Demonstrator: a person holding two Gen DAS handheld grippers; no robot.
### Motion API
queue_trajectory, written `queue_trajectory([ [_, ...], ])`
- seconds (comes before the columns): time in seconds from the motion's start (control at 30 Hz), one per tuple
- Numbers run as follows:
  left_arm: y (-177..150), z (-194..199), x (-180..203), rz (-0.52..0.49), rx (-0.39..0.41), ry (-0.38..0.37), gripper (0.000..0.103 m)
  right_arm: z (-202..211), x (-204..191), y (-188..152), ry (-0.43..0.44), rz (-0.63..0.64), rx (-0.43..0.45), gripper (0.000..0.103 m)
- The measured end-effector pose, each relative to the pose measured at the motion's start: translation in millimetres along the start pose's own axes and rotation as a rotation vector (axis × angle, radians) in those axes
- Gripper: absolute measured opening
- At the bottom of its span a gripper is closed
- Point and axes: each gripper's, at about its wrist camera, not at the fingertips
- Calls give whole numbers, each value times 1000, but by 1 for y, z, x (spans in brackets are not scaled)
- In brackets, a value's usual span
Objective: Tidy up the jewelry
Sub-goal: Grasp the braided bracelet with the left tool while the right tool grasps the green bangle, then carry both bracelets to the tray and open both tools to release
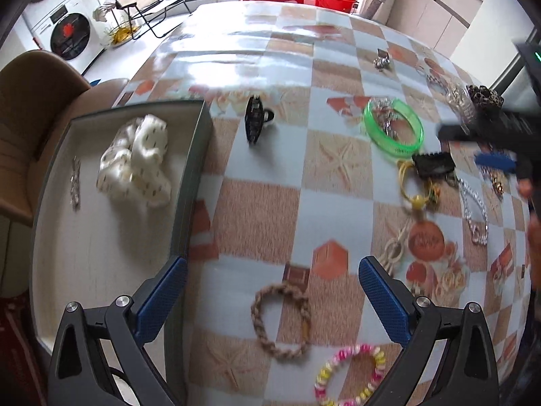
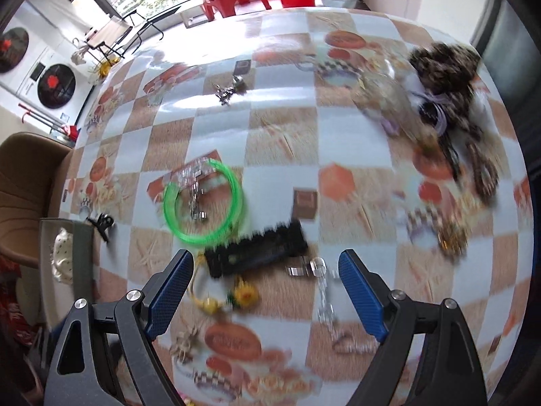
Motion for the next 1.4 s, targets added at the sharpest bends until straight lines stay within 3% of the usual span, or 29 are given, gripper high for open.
queue_trajectory([
  [0.1, -14, 2, 3, 1, -7, 8, 103, -11, -6, 13, -10, 26, 5, 88],
  [0.2, -26, -2, 6, 6, -28, 12, 103, -23, -10, 20, -23, 39, 2, 81],
  [0.27, -30, -8, 8, 5, -47, 19, 90, -30, -12, 23, -39, 44, 4, 76],
  [0.43, -34, -22, 7, 26, -72, 35, 90, -42, -10, 22, -70, 38, -1, 56],
  [0.5, -35, -25, 6, 29, -78, 35, 81, -42, -12, 21, -95, 60, 13, 53],
  [0.6, -35, -26, 7, 30, -75, 28, 76, -44, -16, 18, -138, 96, 21, 39],
  [0.73, -36, -21, 11, 15, -63, 20, 61, -42, -15, 17, -148, 102, 27, 8],
  [0.83, -39, -16, 16, 6, -54, 10, 38, -38, -12, 16, -112, 84, 36, 7],
  [0.9, -35, -16, 17, 0, -52, -1, 14, -34, -10, 16, -79, 73, 56, 7],
  [1.13, -26, -2, 5, 32, -31, -86, 15, -12, -8, 13, 9, 22, 93, 7],
  [1.4, -15, 25, -13, 52, 15, -145, 15, 16, -22, -13, 57, 22, 72, 7],
])
Point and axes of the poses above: each gripper's, at about its wrist camera, not at the fingertips, and z roughly against the way its jaws point, x to its right, y to its top, and after that the axes turned 11 degrees about y, right-handed
